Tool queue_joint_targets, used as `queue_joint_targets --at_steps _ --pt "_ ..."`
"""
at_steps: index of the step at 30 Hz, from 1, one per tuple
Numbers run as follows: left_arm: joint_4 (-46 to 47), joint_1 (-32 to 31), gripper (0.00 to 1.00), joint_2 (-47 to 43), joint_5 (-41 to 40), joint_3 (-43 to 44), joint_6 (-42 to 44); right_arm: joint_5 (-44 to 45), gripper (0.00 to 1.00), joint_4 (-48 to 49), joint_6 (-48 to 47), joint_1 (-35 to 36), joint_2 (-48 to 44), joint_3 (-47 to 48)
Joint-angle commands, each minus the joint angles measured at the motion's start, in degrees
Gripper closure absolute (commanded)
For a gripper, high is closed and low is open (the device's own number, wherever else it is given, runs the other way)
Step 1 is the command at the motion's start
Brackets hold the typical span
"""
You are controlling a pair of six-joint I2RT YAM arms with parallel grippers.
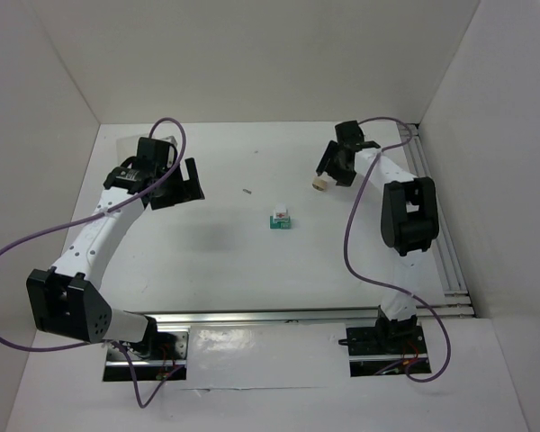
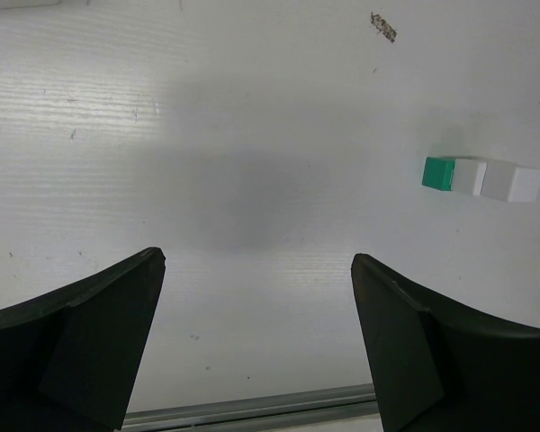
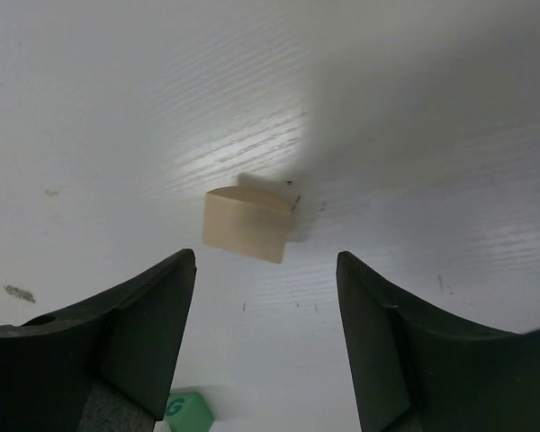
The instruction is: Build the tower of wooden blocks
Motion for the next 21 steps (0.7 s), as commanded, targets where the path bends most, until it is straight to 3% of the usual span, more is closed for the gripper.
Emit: queue_joint_targets --at_steps 1,9,17,20,21 --pt "0.78 -0.26 0.02 0.06 -0.25 1.43 1.27 -5.98 0.29 7.25 1.57 0.31 1.04 -1.0" --pt "0.78 -0.26 0.02 0.58 -0.25 0.91 1.27 -6.61 0.4 7.26 1.57 0.31 3.69 -1.52" --pt "0.78 -0.26 0.02 1.1 -0.78 0.91 1.27 -5.38 0.46 7.26 1.57 -0.22 4.74 -2.75" --pt "0.78 -0.26 0.02 1.11 -0.78 0.91 1.27 -5.38 0.53 7.78 1.57 -0.22 5.27 -2.75" --pt "0.78 -0.26 0.02 0.59 -0.78 0.91 1.27 -5.38 0.63 7.78 1.57 -0.22 5.27 -2.75"
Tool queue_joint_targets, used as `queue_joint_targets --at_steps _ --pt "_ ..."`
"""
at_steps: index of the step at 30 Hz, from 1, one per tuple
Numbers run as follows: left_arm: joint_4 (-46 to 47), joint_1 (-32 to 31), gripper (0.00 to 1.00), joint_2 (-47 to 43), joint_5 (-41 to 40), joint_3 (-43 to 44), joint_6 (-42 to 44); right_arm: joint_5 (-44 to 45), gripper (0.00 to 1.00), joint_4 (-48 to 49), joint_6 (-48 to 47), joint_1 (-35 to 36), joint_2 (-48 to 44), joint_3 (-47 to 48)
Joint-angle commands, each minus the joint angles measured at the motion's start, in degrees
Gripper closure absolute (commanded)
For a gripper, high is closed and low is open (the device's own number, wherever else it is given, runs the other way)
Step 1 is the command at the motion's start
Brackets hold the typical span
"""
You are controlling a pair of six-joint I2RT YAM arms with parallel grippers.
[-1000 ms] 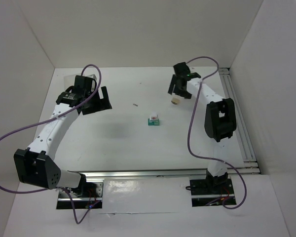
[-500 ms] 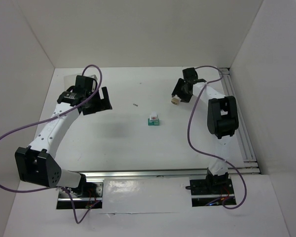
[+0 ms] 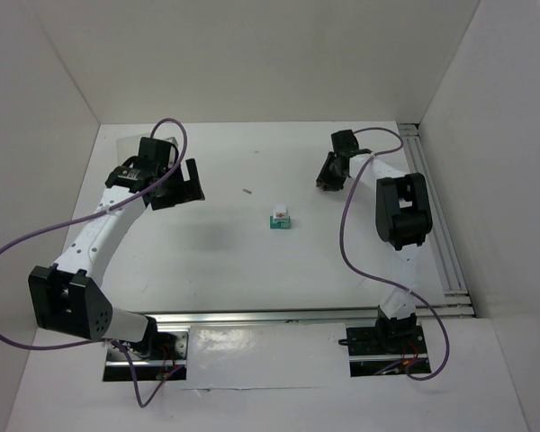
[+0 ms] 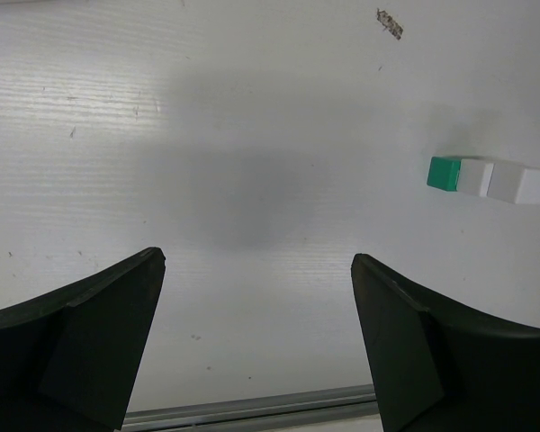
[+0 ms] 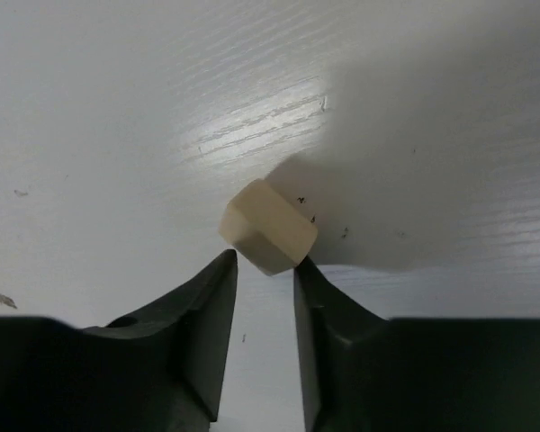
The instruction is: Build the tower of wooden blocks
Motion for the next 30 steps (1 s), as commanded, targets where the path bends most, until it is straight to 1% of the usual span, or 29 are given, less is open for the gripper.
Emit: queue_joint_targets --at_steps 1,4,5,8,11,13,17,18,19,21,22,24,30 --pt "0.8 -0.26 0.02 -0.27 -0.61 0.91 1.27 0.46 0.67 2.04 0.5 -0.27 1.11 0.17" --pt "0.8 -0.26 0.02 -0.27 -0.61 0.38 1.27 2.39 0.78 0.11 -1.17 -0.27 1.12 1.4" --pt "0.8 -0.26 0.02 -0.27 -0.61 0.38 1.27 3.44 0.79 0.1 -1.17 -0.27 1.12 1.41" --pt "0.8 -0.26 0.02 -0.8 -0.61 0.38 0.74 5.11 0.81 -1.3 -2.75 -0.27 0.59 1.94" --pt "0.8 -0.26 0.02 -0.27 -0.61 0.38 0.74 5.73 0.8 -1.92 -3.98 -0.27 -0.72 1.41" --pt "0.8 -0.26 0.02 -0.27 -0.61 -0.14 0.74 5.04 0.76 -2.62 -6.08 -0.27 -1.52 1.41" --pt "0.8 -0.26 0.02 -0.27 -0.61 -0.15 0.74 6.0 0.54 -6.22 -7.85 -0.27 -2.04 3.42" --pt "0.8 -0.26 0.02 -0.27 -0.61 -0.15 0.74 8.0 0.45 -6.92 -7.85 -0.27 -2.04 3.43" --pt "1.32 -0.26 0.02 -0.27 -0.08 -0.15 0.74 8.54 0.41 -6.93 -7.85 -0.27 -2.04 3.43" --pt "1.33 -0.26 0.02 -0.27 -0.08 -0.15 0.74 8.55 0.36 -6.93 -8.38 -1.05 -2.04 3.43" --pt "1.33 -0.26 0.02 -0.27 -0.08 -0.15 0.74 8.55 0.32 -7.63 -8.38 -1.06 -1.26 4.21" --pt "1.33 -0.26 0.02 -0.27 -0.08 -0.15 0.74 6.97 0.29 -7.63 -8.38 -2.46 -0.73 4.75" --pt "1.33 -0.26 0.02 -0.8 -0.61 -0.15 0.74 2.22 0.29 -5.43 -8.38 -4.57 -1.34 5.44"
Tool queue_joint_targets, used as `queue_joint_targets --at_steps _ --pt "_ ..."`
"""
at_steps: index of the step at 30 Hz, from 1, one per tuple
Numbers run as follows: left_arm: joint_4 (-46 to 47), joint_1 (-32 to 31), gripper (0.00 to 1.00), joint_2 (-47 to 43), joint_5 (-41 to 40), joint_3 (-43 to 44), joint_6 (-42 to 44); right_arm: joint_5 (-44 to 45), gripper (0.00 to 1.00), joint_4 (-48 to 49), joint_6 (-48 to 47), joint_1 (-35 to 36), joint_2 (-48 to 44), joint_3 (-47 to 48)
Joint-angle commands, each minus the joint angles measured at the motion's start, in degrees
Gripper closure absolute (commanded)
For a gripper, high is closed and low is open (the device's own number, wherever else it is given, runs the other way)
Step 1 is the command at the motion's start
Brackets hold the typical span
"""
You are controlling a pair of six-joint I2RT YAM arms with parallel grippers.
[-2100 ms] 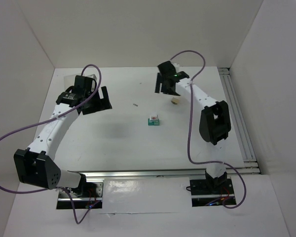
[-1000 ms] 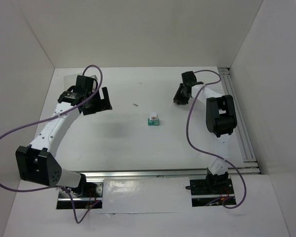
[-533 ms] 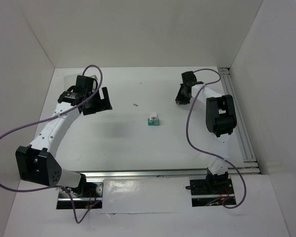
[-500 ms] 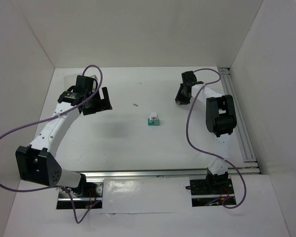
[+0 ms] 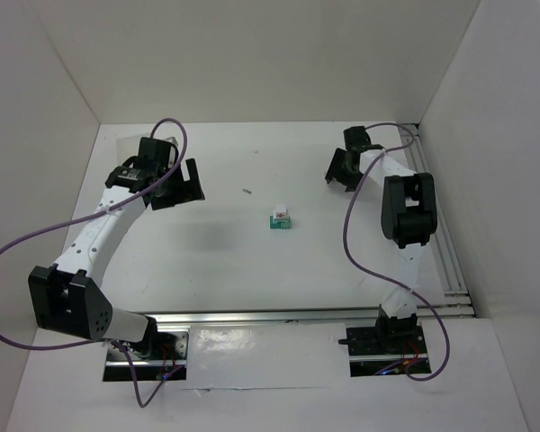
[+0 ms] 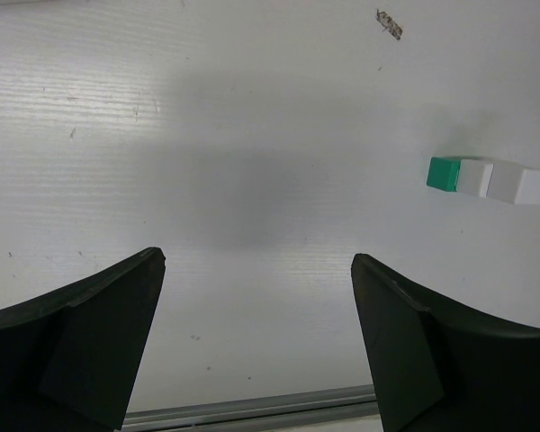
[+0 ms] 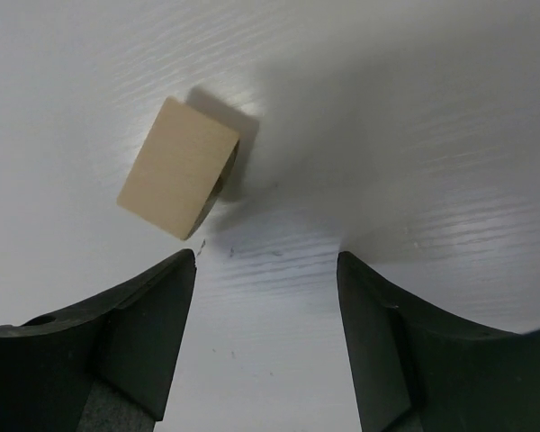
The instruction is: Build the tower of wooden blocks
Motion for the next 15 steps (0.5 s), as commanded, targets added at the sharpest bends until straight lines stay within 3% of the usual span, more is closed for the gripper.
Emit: queue_joint_targets --at_steps 1,15 --pt "1.26 -0.26 0.02 -0.8 -0.58 -0.15 0.76 -3.09 0.29 -0.41 -0.69 -1.66 -1.67 2.94" --pt "0.73 -0.26 0.02 -0.8 -0.58 0.38 0.23 -13.9 0.29 2.49 -3.76 -5.45 5.79 11.71"
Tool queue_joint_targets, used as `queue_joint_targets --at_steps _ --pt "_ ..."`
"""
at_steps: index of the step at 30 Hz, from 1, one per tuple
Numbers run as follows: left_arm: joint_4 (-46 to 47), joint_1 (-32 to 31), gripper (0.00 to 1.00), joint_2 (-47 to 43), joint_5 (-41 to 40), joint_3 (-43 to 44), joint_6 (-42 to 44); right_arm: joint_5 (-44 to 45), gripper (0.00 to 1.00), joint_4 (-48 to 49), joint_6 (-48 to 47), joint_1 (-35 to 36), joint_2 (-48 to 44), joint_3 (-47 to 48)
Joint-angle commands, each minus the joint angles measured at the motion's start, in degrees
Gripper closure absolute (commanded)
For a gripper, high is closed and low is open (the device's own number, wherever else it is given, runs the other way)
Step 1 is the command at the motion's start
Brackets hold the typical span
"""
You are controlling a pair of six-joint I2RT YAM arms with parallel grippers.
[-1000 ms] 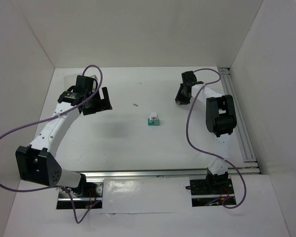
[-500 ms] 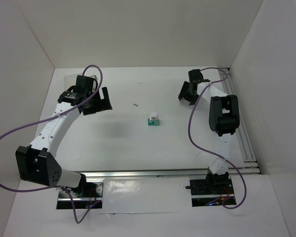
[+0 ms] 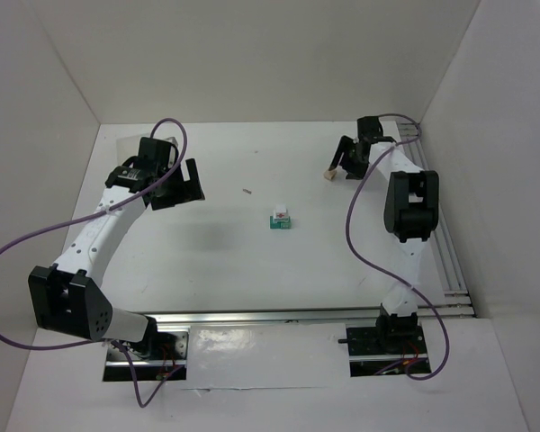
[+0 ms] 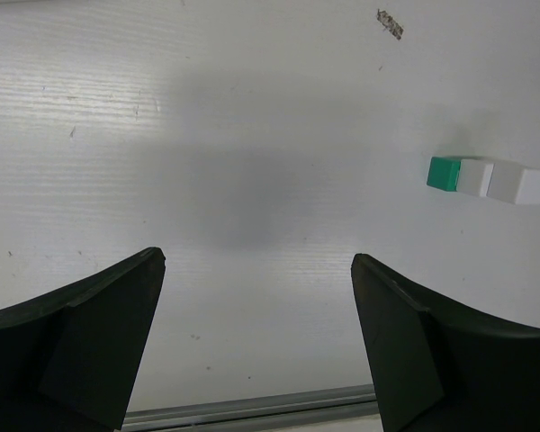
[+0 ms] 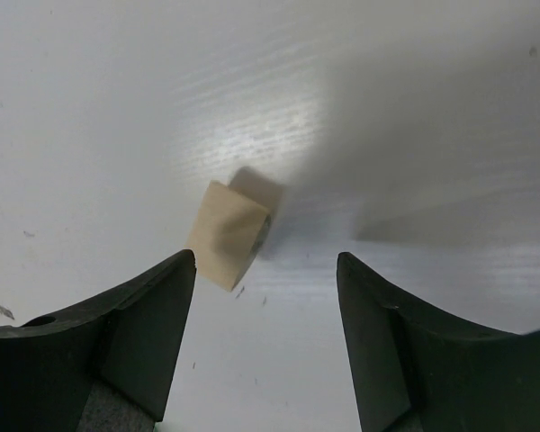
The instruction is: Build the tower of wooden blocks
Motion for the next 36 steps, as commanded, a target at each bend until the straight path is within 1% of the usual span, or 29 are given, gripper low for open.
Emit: queue_joint_targets --at_steps 1,3,6,13,15,19,22,24,27,34,36 --pt "0.8 -0.26 0.02 -0.8 -0.58 0.38 0.3 -4.03 0.29 0.4 -1.42 -0.95 3.63 5.69" --pt "0.8 -0.26 0.02 -0.8 -0.58 0.38 0.3 -5.17 0.3 -0.66 -2.13 -0.95 6.26 8.06" --pt "0.8 -0.26 0.02 -0.8 -0.58 0.38 0.3 -6.84 0.31 -1.2 -3.36 -0.95 8.12 8.6" --pt "0.27 -0.26 0.02 -0.8 -0.58 0.91 0.3 -12.9 0.31 3.19 -4.94 -0.95 7.6 3.69" --pt "0.27 -0.26 0.02 -0.8 -0.58 1.43 0.3 -15.62 0.34 5.65 -5.46 -0.95 7.6 1.58" --pt "0.27 -0.26 0.02 -0.8 -0.58 1.43 0.3 -15.63 0.35 8.29 -5.47 -0.95 5.85 -0.45" --pt "0.27 -0.26 0.02 -0.8 -0.58 1.43 0.3 -16.16 0.35 7.69 -6.7 -0.42 5.84 -0.46" --pt "0.27 -0.26 0.02 -0.8 -0.58 1.43 0.3 -16.16 0.38 7.16 -7.31 0.1 5.32 -0.45" --pt "0.27 -0.26 0.02 -0.8 -0.58 1.43 0.3 -15.63 0.4 7.15 -8.01 0.81 3.56 -2.73" --pt "0.27 -0.26 0.02 -0.27 -0.06 0.91 0.3 -9.93 0.41 6.02 -9.68 4.15 0.48 -6.08" --pt "0.27 -0.26 0.02 -0.27 -0.06 0.91 0.3 -9.39 0.41 6.01 -9.69 4.15 0.48 -6.6"
